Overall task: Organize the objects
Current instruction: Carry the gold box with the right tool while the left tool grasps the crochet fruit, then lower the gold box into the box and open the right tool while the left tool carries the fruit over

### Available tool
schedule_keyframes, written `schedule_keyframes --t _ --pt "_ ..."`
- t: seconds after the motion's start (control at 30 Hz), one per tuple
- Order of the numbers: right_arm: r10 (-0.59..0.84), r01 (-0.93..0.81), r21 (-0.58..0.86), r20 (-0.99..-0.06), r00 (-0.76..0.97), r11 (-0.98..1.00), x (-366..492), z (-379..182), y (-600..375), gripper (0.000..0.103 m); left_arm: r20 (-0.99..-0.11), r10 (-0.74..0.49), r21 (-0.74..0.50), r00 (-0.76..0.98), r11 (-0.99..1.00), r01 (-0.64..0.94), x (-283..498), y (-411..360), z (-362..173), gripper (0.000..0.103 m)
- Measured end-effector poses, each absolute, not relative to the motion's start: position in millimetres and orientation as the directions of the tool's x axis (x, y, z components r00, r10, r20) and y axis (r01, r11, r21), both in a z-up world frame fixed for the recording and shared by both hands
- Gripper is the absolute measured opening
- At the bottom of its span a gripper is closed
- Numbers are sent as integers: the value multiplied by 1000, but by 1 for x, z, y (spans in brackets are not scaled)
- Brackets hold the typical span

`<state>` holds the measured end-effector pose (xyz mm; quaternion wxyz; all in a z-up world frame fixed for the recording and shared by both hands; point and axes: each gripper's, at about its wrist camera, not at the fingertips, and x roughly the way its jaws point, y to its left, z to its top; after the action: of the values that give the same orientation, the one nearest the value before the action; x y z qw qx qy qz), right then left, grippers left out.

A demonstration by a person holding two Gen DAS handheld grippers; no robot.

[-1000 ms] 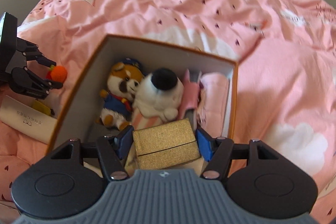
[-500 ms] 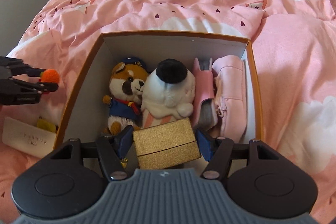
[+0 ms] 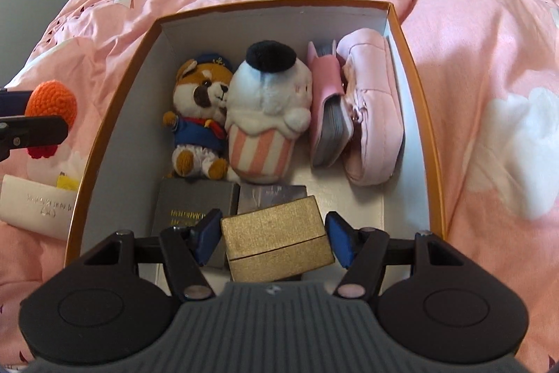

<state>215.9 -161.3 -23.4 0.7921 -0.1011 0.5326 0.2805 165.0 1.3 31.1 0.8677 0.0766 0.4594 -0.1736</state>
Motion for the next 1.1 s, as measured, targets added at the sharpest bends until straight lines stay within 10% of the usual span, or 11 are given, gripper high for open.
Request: schedule_keyframes --t 1.1 --pt "107 -657 69 -994 17 751 187 -48 -161 66 -797 -385 -238 465 908 344 125 -38 -1 51"
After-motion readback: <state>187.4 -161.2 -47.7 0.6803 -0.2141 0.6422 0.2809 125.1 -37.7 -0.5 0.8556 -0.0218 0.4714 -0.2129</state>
